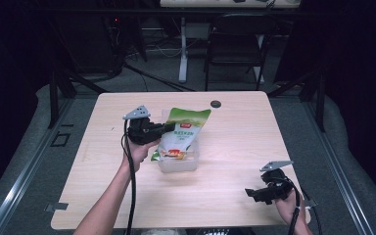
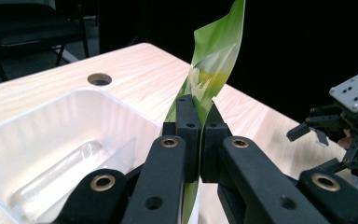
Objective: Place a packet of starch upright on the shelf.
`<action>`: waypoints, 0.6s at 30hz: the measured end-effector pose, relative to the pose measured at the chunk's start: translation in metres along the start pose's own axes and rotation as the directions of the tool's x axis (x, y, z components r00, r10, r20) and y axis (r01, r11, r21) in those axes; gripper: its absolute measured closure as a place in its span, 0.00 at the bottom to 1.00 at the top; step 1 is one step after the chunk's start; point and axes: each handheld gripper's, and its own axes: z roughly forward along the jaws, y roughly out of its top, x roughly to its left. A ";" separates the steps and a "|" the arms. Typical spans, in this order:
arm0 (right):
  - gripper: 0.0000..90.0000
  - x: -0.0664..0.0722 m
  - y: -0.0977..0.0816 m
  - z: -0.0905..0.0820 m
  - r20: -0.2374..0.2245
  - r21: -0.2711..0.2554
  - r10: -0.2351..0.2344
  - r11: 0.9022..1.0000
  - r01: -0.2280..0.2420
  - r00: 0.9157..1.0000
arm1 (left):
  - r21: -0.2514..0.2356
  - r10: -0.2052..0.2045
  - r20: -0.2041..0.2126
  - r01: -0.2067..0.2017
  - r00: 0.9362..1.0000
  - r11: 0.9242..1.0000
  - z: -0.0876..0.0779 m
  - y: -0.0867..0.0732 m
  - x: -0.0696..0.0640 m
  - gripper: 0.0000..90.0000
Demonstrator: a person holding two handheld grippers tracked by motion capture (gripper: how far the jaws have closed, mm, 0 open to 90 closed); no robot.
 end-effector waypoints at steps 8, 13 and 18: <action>0.17 0.001 0.000 0.000 0.010 -0.001 -0.002 1.000 0.002 1.000 | 0.021 -0.027 0.015 0.027 1.000 0.999 0.005 -0.012 0.003 1.00; 0.17 0.001 0.000 -0.001 0.010 -0.003 -0.002 1.000 0.002 1.000 | 0.077 -0.028 -0.006 0.028 1.000 0.997 -0.002 -0.011 0.002 0.99; 0.17 0.002 0.001 0.000 0.011 -0.002 -0.004 1.000 0.004 1.000 | 0.135 -0.004 -0.033 0.008 0.999 0.991 -0.003 -0.007 -0.003 0.93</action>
